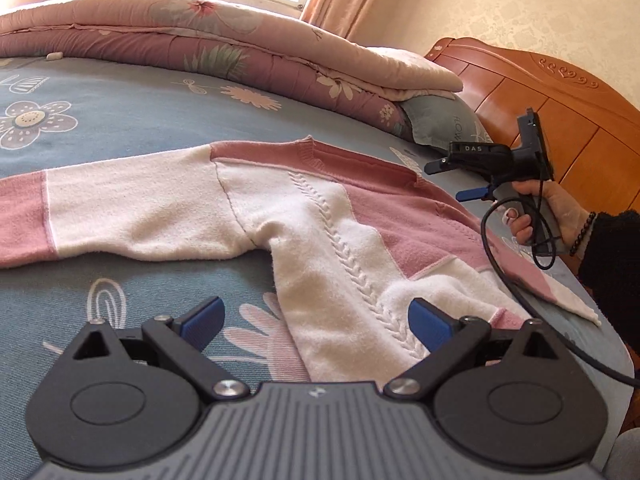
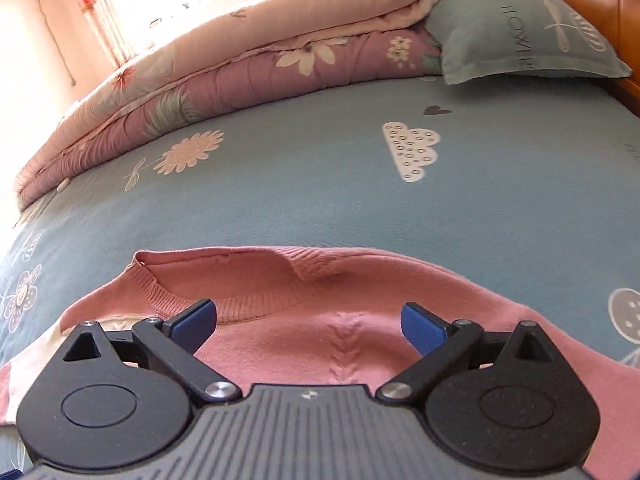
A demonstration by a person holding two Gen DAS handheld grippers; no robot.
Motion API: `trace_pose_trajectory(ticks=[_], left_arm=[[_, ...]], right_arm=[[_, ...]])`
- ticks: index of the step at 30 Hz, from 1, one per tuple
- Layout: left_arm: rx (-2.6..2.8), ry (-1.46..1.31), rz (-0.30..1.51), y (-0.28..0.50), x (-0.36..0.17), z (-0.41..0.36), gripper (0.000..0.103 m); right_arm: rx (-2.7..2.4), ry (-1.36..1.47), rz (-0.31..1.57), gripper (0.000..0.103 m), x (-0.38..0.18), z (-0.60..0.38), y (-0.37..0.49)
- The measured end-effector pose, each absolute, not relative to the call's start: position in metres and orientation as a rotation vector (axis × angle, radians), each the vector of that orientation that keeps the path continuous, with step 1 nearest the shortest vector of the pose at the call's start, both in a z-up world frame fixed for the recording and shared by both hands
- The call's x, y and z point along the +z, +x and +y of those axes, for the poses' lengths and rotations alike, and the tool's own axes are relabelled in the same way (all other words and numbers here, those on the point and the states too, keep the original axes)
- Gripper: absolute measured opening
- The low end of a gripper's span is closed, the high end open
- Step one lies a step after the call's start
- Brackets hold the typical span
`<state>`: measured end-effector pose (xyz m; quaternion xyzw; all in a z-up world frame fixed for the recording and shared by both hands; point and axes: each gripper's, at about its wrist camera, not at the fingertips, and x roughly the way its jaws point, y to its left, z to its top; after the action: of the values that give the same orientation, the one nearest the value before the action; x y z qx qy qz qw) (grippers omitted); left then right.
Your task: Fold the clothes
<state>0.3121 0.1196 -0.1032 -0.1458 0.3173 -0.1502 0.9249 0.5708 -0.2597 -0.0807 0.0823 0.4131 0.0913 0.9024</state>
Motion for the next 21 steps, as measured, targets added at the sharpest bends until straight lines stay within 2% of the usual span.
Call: trace_pose_trajectory(ticks=[3, 8, 16, 21], left_arm=[[-0.293, -0.327, 0.659, 0.317, -0.110, 0.125, 0.098], [-0.253, -0.409, 0.701, 0.325, -0.125, 0.137, 0.098], [-0.214, -0.452, 0.690, 0.322, -0.123, 0.141, 0.098], [-0.168, -0.291, 0.708, 0.318, -0.112, 0.132, 0.098]], right_arm=[[0.166, 0.126, 0.892, 0.101, -0.109, -0.240, 0.604], [0.101, 0.105, 0.840, 0.103, -0.122, -0.238, 0.645], [0.237, 0.053, 0.849, 0.103, -0.082, -0.225, 0.625], [0.362, -0.060, 0.880, 0.103, -0.070, -0.155, 0.606]])
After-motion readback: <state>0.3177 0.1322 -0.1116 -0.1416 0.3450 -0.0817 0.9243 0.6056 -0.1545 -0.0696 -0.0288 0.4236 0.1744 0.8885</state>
